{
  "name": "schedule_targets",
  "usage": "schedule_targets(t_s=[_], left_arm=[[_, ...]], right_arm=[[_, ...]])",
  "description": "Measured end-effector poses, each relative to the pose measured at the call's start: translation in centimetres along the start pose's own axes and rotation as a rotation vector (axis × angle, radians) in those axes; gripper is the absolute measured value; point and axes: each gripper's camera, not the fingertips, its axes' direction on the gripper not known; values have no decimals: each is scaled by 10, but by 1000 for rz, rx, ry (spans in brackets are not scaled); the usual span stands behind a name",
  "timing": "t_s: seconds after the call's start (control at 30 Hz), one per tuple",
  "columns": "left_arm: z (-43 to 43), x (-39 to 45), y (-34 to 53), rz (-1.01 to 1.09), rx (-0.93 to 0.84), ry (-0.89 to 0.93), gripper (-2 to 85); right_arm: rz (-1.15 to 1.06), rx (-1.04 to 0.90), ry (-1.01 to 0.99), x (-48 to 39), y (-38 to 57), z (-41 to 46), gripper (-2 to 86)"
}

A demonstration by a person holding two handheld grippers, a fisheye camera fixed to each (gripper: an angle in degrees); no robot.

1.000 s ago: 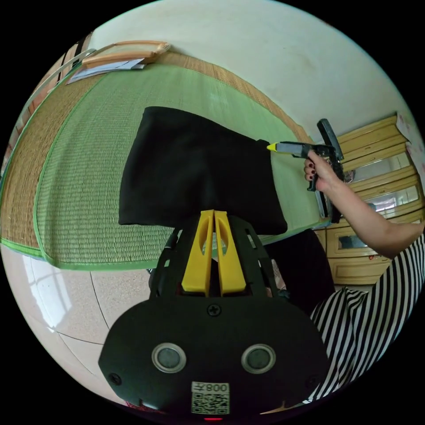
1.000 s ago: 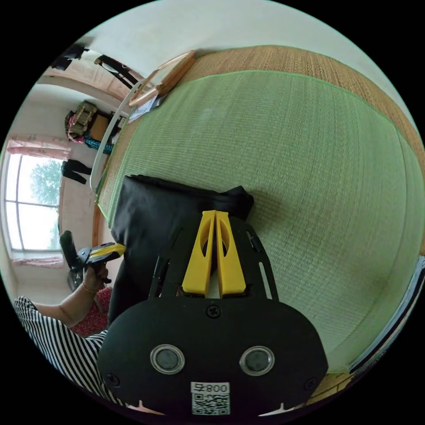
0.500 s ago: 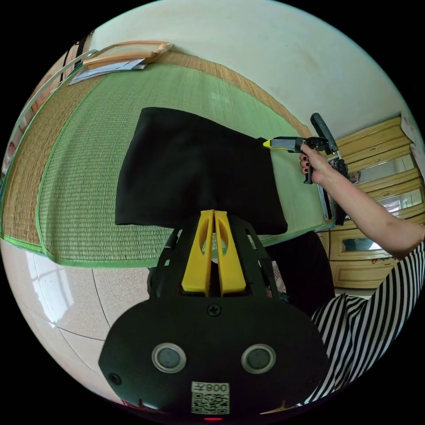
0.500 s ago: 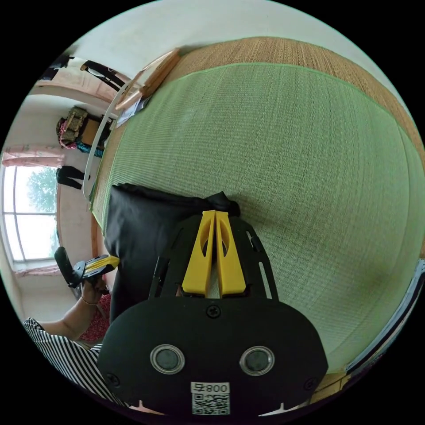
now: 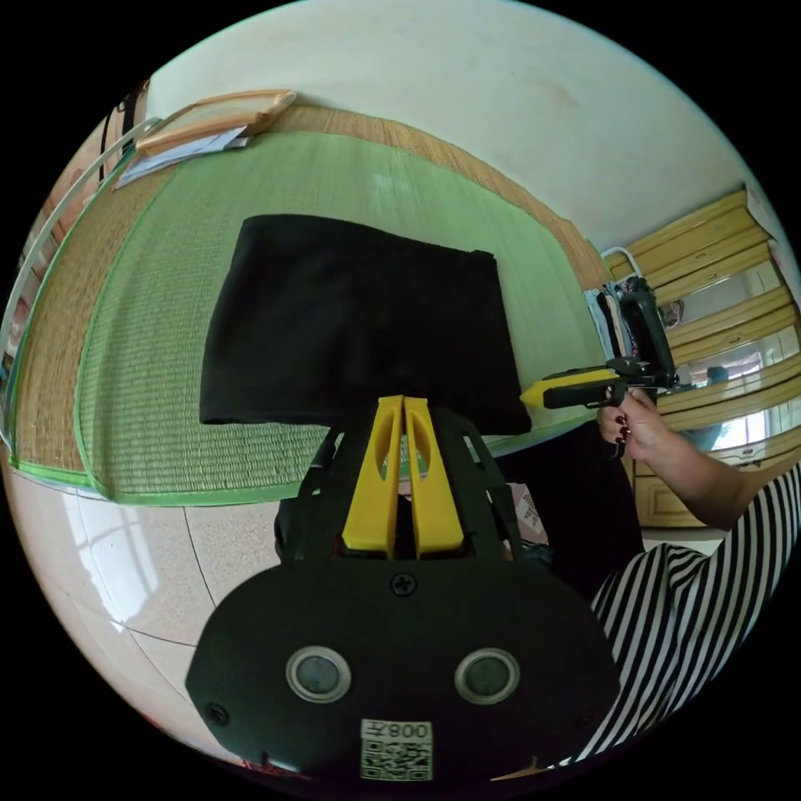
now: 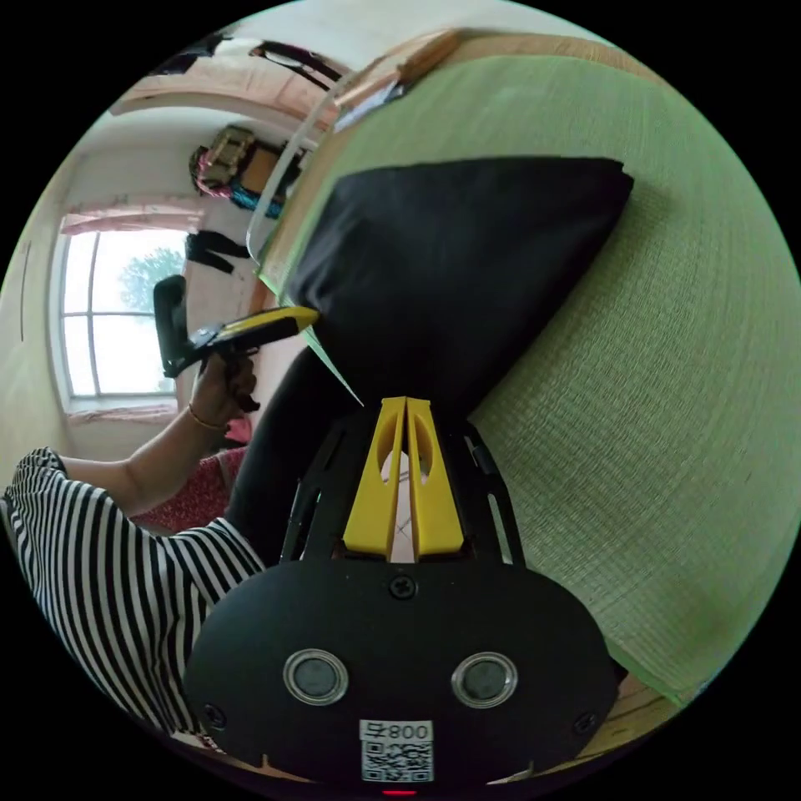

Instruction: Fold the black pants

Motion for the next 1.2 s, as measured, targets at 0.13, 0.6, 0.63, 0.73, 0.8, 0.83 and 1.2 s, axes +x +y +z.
schedule_targets(t_s=[0.13, 0.6, 0.63, 0.73, 0.8, 0.83, 1.2], left_arm=[[10, -19, 12, -34, -54, 19, 2], [49, -6, 48, -113, -209, 447, 51], [55, -11, 48, -143, -214, 490, 61], [59, -25, 51, -213, -212, 558, 62], [53, -34, 54, -242, -211, 556, 49], [48, -39, 56, -245, -203, 575, 39], [-18, -72, 67, -208, -171, 601, 5]], right_arm=[[5, -74, 42, 1, 4, 10, 2], [276, 78, -295, 62, 37, -49, 39], [303, 69, -312, 68, 38, -51, 55], [351, 87, -366, 79, 41, -59, 77], [366, 92, -390, 84, 41, -65, 84], [371, 89, -412, 86, 39, -67, 88], [416, 123, -567, 99, 29, -75, 92]])
